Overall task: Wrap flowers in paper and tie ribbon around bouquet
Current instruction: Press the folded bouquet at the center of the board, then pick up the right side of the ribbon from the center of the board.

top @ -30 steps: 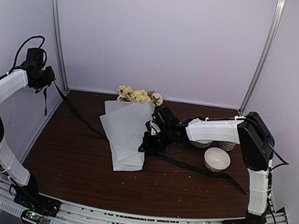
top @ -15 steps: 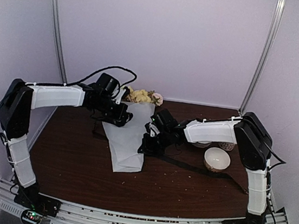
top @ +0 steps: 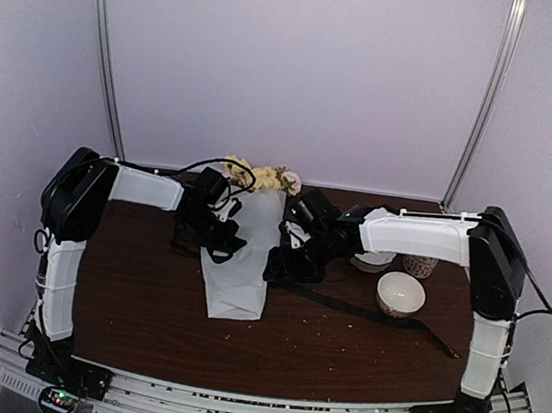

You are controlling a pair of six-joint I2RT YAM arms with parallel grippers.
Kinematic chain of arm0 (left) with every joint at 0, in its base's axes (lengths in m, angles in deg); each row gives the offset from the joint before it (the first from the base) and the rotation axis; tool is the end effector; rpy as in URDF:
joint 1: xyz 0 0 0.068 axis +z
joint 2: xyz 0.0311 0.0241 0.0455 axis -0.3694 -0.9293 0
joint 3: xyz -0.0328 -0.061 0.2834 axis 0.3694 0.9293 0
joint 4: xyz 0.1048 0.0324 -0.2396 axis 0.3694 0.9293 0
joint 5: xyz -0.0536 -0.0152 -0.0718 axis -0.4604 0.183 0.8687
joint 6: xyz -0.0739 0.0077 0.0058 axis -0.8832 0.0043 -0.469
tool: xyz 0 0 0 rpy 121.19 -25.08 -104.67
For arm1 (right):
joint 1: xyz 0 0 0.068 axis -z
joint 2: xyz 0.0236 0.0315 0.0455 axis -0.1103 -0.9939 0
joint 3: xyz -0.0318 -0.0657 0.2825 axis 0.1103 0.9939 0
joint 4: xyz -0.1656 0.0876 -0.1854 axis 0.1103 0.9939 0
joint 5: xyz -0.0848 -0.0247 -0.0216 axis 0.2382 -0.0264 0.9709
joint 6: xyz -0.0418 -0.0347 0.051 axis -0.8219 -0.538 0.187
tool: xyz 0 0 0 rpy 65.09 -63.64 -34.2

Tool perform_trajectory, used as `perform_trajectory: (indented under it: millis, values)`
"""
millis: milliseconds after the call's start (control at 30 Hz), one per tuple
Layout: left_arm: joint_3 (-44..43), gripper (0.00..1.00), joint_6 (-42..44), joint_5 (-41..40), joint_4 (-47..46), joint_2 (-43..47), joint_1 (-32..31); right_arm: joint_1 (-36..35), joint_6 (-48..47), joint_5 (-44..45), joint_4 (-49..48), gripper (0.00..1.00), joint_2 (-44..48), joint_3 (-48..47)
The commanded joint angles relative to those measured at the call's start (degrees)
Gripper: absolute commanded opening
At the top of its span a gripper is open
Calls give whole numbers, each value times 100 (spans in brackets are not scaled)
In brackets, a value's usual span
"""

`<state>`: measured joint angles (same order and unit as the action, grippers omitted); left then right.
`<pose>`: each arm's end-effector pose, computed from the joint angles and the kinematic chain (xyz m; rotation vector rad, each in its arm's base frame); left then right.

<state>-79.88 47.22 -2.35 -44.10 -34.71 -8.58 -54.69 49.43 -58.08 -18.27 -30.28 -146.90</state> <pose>0.3969 -0.2521 0.1254 0.2398 2.7351 -0.6782 0.2860 0.3529 0.1831 -0.4850 2.7827 0.8781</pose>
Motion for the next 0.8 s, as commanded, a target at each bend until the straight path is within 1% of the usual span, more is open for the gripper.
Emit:
perform_trajectory:
  millis: [0, 133, 200, 267, 433, 567, 633, 667, 733, 767]
  values:
    - [361, 0, 78, -55, 233, -110, -7, 205, -1324, 898, 1946, 76, 986, 5]
    - [434, 0, 52, -4, 89, -69, -8, 677, -2357, 831, 3124, 77, 1003, 24]
    - [385, 0, 80, -1, 83, -56, -8, 917, -2640, 826, 3465, 78, 768, -90]
    - [343, 0, 137, -45, 132, -43, -7, 984, -2868, 936, 3703, 79, 395, -291]
    - [429, 0, 251, -148, 166, 31, -11, 979, -3169, 1356, 3642, 84, -400, -550]
    - [502, 0, 263, -159, 146, 33, -6, 970, -3308, 1557, 3579, 84, -834, -664]
    - [501, 0, 263, -159, 136, 25, -8, 940, -3368, 1386, 3593, 77, -989, -641]
    - [495, 0, 263, -159, 136, 28, -8, 920, -3380, 1278, 3610, 71, -1033, -600]
    - [471, 0, 263, -168, 136, 32, -5, 872, -3391, 1026, 3610, 53, -1060, -484]
    - [458, 0, 270, -179, 142, 33, -3, 839, -3380, 956, 3592, 41, -1029, -384]
